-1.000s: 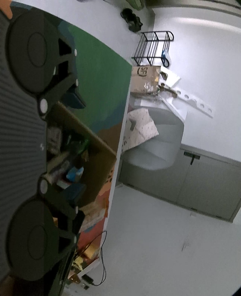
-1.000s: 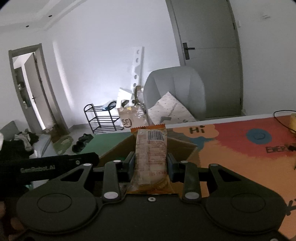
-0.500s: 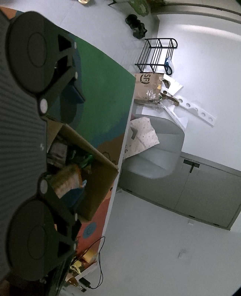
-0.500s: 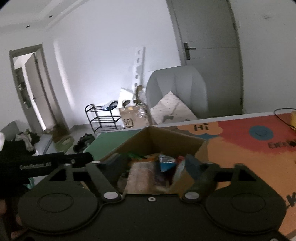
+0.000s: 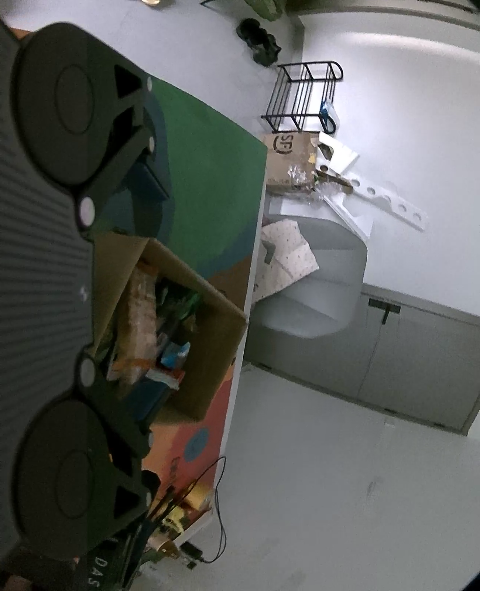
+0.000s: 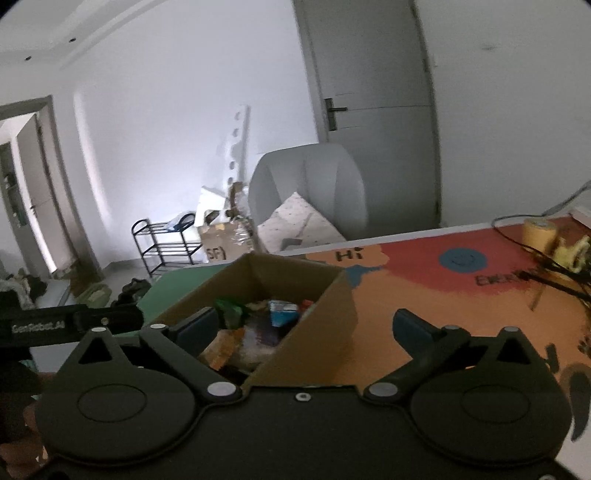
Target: Organize snacks
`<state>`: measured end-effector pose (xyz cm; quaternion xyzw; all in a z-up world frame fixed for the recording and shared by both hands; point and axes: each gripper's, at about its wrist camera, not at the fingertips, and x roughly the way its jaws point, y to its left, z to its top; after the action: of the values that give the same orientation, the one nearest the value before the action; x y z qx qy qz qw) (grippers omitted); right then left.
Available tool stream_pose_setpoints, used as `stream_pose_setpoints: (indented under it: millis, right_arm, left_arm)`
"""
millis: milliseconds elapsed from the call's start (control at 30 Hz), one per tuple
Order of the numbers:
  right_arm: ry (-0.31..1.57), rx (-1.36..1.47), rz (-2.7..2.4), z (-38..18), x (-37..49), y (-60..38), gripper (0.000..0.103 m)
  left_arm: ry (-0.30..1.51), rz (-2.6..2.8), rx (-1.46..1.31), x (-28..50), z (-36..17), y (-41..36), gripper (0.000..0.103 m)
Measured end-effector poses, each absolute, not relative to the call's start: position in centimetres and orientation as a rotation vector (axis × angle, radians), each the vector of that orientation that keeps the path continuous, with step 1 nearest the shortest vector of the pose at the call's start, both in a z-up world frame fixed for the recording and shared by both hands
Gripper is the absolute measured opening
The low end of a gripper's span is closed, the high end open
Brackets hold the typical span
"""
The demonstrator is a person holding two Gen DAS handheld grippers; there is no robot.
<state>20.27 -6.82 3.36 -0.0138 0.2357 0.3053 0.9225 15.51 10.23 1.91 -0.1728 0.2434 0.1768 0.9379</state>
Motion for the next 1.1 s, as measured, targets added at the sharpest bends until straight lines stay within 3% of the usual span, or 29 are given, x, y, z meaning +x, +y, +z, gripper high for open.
stream_pose_setpoints:
  millis: [1100]
  right_arm:
    - [0.449,-0.017,0.472,7.4,11.3,-16.5,0.103]
  left_arm:
    - [0.5,0.207,-0.13,8.1,5.6,1.4,0.103]
